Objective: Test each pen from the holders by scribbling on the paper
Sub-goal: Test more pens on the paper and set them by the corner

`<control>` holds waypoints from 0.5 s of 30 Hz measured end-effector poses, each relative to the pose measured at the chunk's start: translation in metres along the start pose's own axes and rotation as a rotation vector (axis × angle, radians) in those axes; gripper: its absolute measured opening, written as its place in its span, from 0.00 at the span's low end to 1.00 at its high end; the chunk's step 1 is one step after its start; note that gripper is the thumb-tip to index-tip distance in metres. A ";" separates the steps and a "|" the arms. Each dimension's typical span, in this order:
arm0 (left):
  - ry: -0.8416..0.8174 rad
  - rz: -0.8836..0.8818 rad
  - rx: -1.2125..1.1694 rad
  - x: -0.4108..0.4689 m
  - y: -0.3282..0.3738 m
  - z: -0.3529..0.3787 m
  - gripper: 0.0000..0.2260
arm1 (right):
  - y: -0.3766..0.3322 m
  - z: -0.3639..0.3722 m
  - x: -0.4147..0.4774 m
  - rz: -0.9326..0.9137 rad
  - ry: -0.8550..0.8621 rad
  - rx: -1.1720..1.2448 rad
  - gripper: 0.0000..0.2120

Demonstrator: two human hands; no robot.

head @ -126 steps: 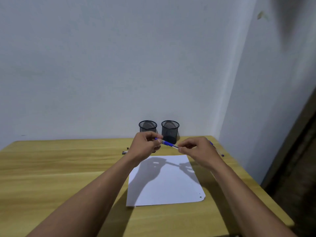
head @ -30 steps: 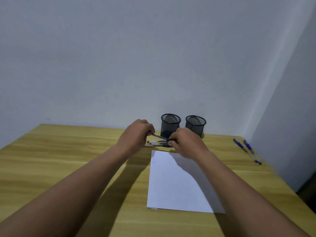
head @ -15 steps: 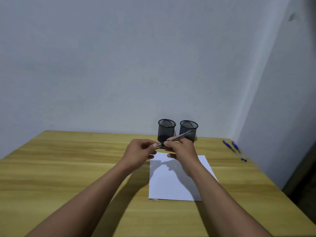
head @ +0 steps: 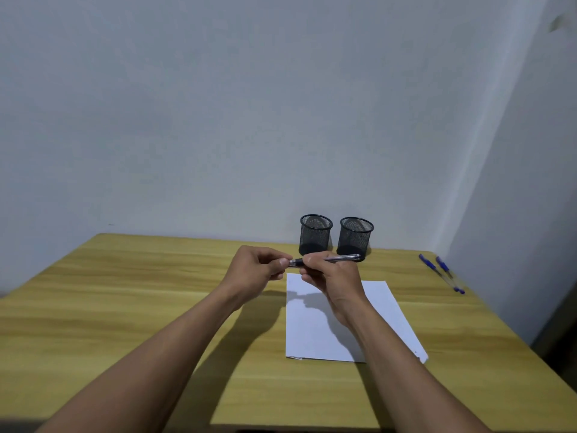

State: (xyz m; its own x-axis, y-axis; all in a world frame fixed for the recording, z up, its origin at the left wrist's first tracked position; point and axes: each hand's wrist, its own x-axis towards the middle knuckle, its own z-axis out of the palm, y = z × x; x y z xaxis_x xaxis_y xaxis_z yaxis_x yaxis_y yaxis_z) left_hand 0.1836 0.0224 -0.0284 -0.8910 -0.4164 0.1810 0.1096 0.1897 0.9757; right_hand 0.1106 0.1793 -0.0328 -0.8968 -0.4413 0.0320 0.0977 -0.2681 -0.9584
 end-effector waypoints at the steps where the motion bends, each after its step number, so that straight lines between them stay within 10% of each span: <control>1: 0.003 0.001 0.016 0.001 0.000 -0.002 0.04 | 0.001 0.001 0.001 -0.006 0.003 0.004 0.03; 15: 0.007 0.017 0.080 0.007 -0.016 -0.009 0.05 | 0.017 0.002 0.011 0.018 0.008 0.034 0.02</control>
State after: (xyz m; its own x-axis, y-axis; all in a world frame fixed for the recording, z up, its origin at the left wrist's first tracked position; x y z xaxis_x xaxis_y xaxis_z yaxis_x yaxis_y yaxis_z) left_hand 0.1793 0.0081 -0.0420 -0.8864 -0.4183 0.1982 0.0884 0.2673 0.9595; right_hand 0.1031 0.1675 -0.0485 -0.8981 -0.4396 0.0125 0.1285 -0.2896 -0.9485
